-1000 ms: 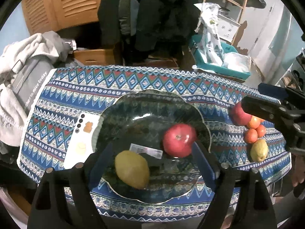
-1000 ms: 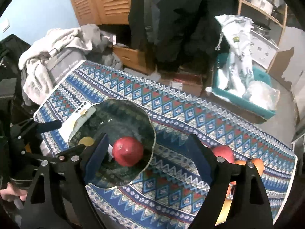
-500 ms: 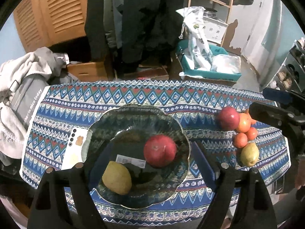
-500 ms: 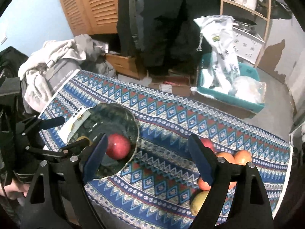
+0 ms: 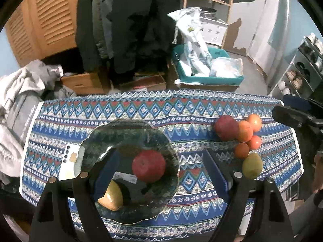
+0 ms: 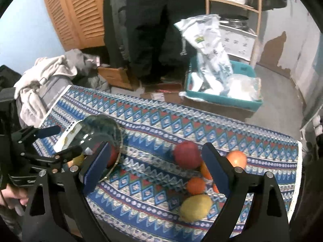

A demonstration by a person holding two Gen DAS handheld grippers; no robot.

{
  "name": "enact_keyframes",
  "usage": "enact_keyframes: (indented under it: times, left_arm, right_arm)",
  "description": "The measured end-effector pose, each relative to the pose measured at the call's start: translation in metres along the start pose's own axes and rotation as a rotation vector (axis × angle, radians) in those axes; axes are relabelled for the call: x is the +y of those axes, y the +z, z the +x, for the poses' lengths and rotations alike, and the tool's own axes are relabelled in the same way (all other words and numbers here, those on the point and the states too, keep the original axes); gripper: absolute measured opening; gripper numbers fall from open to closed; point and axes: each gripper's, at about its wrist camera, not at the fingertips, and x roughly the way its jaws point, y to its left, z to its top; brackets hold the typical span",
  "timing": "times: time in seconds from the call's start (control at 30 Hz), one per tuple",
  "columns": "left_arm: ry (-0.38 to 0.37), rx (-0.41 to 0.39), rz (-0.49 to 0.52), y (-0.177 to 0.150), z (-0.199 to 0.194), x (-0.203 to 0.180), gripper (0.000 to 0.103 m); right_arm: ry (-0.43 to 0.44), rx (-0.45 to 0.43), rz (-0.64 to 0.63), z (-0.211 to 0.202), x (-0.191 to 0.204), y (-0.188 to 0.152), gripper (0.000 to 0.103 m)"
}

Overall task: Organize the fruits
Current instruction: 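Withdraw both tools from the bowl back toward the remaining fruit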

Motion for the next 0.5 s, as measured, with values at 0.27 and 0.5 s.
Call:
enact_keyframes:
  times: [0.27,0.5]
  left_arm:
    - [-0.027,-0.027,0.032,0.011,-0.01,-0.027,0.086]
    - [-0.033,-0.024,0.078,0.017,-0.006,-0.054,0.086]
  right_arm:
    - [-0.054,-0.041,0.023,-0.024,-0.034,-0.004,0.091]
    - [-0.092,-0.045,0.06,-0.035,-0.069,-0.008,0.091]
